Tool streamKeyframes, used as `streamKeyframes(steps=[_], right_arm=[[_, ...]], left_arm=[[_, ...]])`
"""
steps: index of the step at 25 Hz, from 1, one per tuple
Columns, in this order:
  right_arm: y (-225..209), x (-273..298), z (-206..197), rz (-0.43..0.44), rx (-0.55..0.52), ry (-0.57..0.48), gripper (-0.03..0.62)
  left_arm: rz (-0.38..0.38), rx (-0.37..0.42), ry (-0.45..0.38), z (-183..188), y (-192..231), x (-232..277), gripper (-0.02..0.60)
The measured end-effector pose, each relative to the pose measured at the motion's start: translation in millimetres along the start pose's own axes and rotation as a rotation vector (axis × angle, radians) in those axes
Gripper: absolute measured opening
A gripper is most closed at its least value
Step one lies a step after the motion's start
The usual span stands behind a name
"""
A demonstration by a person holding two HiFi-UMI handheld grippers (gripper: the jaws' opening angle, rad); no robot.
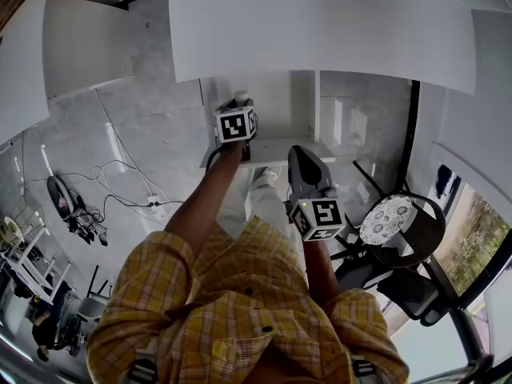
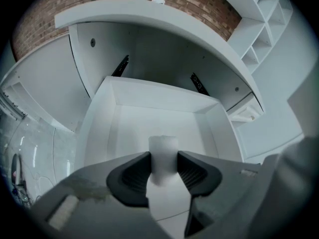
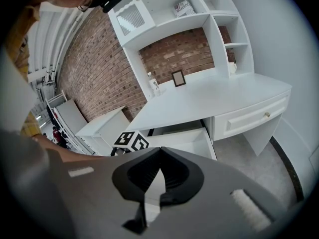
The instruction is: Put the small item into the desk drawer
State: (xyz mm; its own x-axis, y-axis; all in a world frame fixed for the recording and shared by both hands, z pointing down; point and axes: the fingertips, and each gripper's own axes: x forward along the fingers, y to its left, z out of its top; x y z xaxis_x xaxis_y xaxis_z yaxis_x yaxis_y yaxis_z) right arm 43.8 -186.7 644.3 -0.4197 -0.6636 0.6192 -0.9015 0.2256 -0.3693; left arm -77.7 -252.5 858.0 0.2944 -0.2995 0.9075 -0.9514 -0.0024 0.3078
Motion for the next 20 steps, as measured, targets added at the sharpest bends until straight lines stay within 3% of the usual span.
streamKeyframes(steps=[20], right_arm=[[-12.7,-2.3,-3.9,-0.027,0.019,0.003,-0.002]], left_arm=[[0.004,-0.045,0.090,-21.1,6.3,35.9,0.178]])
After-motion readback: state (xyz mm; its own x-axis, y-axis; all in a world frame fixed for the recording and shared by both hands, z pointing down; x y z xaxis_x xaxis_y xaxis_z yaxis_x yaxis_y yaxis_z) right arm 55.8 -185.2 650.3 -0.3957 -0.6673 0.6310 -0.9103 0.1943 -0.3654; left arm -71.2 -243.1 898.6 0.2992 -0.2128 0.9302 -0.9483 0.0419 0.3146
